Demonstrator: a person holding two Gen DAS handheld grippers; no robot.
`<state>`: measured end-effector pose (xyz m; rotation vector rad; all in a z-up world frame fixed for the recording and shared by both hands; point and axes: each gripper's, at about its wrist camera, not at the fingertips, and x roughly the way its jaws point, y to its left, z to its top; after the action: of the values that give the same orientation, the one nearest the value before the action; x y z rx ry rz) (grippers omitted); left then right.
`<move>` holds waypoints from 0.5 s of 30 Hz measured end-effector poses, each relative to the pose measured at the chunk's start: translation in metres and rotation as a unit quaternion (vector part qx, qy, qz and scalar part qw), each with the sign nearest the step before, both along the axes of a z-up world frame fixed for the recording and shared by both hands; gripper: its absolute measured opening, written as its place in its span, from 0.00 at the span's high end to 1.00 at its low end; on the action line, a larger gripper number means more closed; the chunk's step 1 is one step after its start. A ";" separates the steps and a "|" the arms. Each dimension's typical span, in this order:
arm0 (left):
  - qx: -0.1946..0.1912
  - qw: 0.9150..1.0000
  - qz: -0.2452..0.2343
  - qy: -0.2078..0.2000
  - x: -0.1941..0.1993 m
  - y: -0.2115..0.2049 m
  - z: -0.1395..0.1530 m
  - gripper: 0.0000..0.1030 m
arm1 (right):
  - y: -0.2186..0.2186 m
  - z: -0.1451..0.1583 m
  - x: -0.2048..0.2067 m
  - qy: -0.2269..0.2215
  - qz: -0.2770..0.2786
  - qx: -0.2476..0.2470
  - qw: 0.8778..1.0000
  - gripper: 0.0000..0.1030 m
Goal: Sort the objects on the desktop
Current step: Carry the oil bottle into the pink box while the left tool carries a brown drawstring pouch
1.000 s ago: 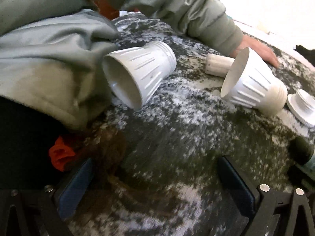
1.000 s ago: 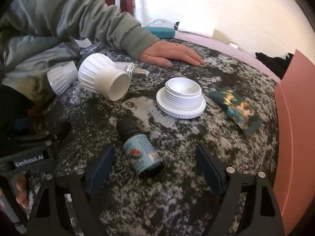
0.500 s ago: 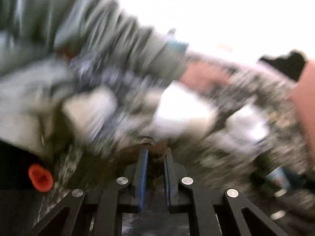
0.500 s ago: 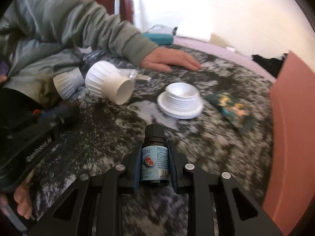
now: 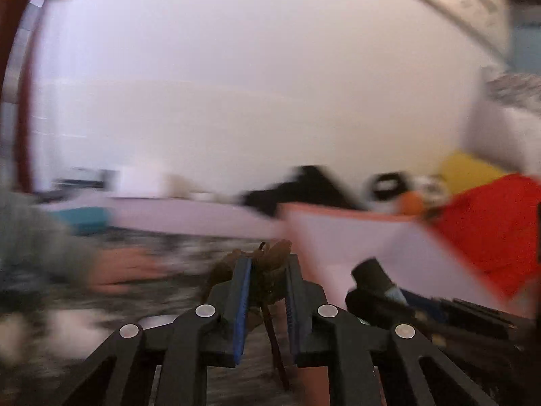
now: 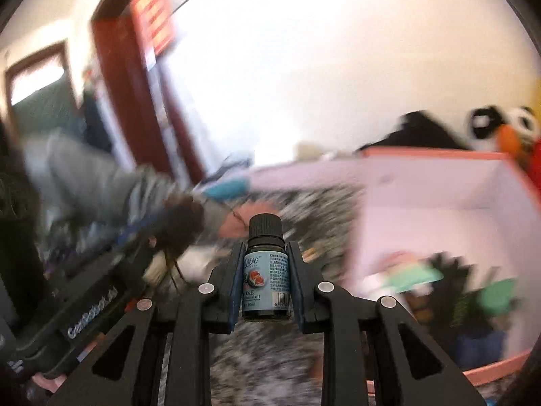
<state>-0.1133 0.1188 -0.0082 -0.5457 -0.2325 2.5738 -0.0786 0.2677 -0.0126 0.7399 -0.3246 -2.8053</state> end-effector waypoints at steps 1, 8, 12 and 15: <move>0.009 1.000 -0.021 0.000 -0.003 0.012 0.002 0.87 | 0.016 0.004 0.003 0.007 -0.032 0.006 0.999 0.75; -0.010 0.993 -0.099 -0.069 -0.060 0.105 -0.023 0.37 | 0.111 -0.019 -0.014 -0.063 -0.139 0.014 0.988 0.74; -0.029 0.994 -0.037 -0.101 -0.064 0.086 -0.040 0.18 | 0.121 -0.049 -0.024 -0.120 -0.189 0.081 0.971 0.26; -0.035 0.995 0.032 -0.091 -0.050 0.039 -0.037 0.10 | 0.125 -0.035 -0.010 -0.091 -0.194 0.059 0.975 0.24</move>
<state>-0.1630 0.1575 -0.0447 -0.8136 -0.2264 2.6021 -0.0883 0.3932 -0.0479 1.0693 -0.3725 -3.1485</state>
